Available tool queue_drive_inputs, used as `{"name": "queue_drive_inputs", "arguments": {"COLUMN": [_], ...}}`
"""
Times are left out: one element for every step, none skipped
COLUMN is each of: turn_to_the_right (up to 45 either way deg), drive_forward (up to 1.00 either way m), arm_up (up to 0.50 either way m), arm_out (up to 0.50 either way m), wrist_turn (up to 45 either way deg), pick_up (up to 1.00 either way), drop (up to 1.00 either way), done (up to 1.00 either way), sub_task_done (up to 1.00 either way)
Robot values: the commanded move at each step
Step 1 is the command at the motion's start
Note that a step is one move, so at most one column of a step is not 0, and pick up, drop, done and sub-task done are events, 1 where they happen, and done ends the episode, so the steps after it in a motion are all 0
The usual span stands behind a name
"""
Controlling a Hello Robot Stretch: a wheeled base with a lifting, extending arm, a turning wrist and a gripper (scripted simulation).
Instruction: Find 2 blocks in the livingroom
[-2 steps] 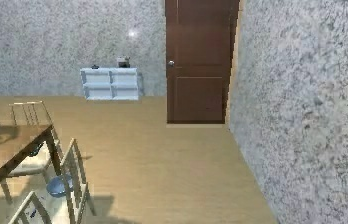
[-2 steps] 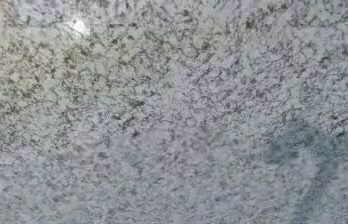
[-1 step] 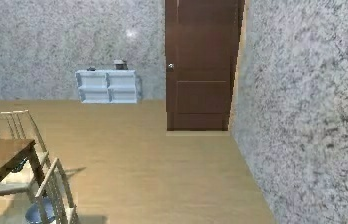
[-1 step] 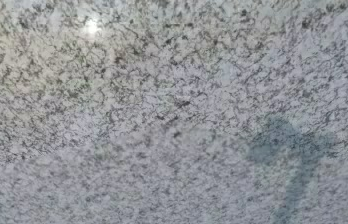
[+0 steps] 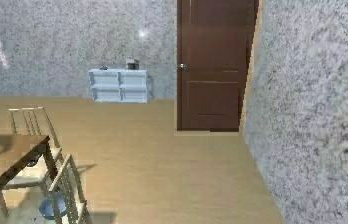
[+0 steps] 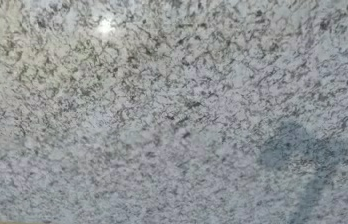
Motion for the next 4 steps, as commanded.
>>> {"name": "queue_drive_inputs", "arguments": {"turn_to_the_right": [0.0,-9.0,0.0,-9.0], "drive_forward": [1.00,0.00,0.25,0.00], "arm_up": [0.00,0.00,0.00,0.00], "arm_out": [0.00,0.00,0.00,0.00], "wrist_turn": [0.0,0.0,0.0,0.0], "pick_up": [0.00,0.00,0.00,0.00], "drop": [0.00,0.00,0.00,0.00], "done": [0.00,0.00,0.00,0.00], "sub_task_done": [0.00,0.00,0.00,0.00]}}
